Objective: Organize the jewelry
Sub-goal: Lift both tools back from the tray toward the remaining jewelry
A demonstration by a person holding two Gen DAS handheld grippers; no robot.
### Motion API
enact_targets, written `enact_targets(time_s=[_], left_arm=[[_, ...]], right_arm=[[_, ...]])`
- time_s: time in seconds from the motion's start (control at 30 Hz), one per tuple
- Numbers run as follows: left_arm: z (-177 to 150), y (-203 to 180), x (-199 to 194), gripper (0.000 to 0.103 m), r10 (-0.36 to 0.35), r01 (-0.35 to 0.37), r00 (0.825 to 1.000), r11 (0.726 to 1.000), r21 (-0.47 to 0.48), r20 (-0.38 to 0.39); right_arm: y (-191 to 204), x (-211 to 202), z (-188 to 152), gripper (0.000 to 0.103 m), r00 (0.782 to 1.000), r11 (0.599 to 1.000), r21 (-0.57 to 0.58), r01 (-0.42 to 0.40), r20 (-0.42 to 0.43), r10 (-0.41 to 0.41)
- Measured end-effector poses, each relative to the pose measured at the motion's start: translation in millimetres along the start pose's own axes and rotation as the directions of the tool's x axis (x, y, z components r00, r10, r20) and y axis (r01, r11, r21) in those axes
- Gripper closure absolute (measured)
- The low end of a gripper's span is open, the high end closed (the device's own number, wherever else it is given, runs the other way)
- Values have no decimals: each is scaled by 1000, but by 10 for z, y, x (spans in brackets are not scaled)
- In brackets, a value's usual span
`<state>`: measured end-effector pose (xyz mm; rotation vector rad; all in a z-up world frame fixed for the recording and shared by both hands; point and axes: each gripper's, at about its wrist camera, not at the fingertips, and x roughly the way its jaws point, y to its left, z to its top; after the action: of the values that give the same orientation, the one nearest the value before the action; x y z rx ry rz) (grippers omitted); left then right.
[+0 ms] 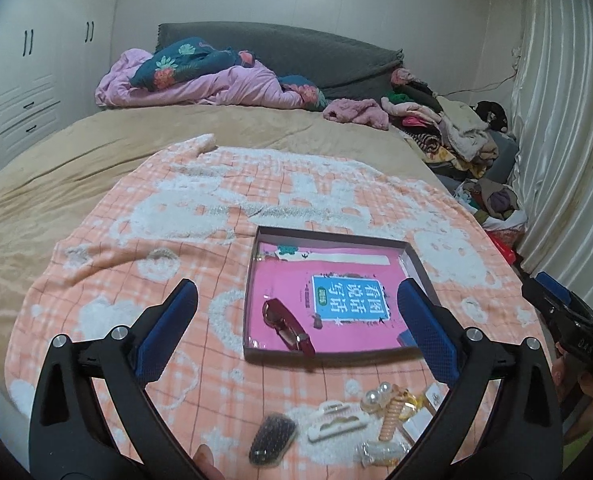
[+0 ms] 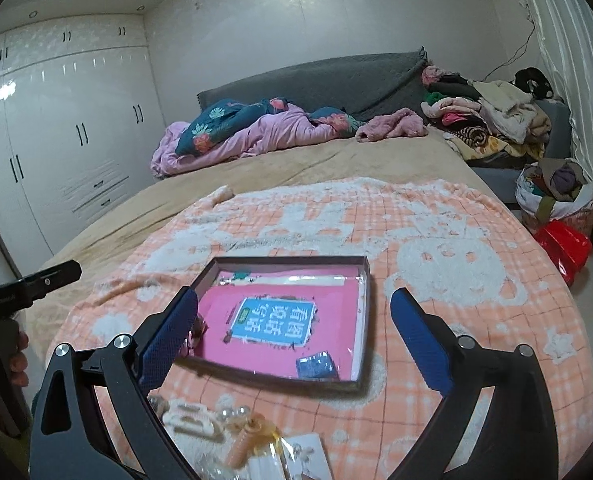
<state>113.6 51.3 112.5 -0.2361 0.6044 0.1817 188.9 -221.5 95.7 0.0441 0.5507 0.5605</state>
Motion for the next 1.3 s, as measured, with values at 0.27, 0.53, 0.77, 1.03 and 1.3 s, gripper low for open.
enact_targets(time_s=[0.27, 0.53, 0.77, 1.03, 1.3], left_arm=[[-214, -88, -124, 10, -11, 12, 1000, 1000, 26, -26], [-387, -161, -234, 10, -22, 25, 999, 998, 57, -50], [-565, -162, -257, 10, -14, 20, 997, 997, 70, -82], [-732, -224, -296, 10, -11, 22, 994, 994, 106, -106], [-950, -236, -254, 10, -7, 28, 988, 991, 131, -154]], right_arm=[[7, -212, -144, 6, 1000, 1000, 23, -17, 1, 17], [108, -428, -284, 6, 999, 999, 3, -36, 3, 36], [204, -518, -440, 6, 999, 999, -16, -33, -35, 32], [265, -579, -630, 6, 996, 999, -27, -24, -84, 22], [327, -592, -849, 6, 990, 998, -53, -17, -139, 9]])
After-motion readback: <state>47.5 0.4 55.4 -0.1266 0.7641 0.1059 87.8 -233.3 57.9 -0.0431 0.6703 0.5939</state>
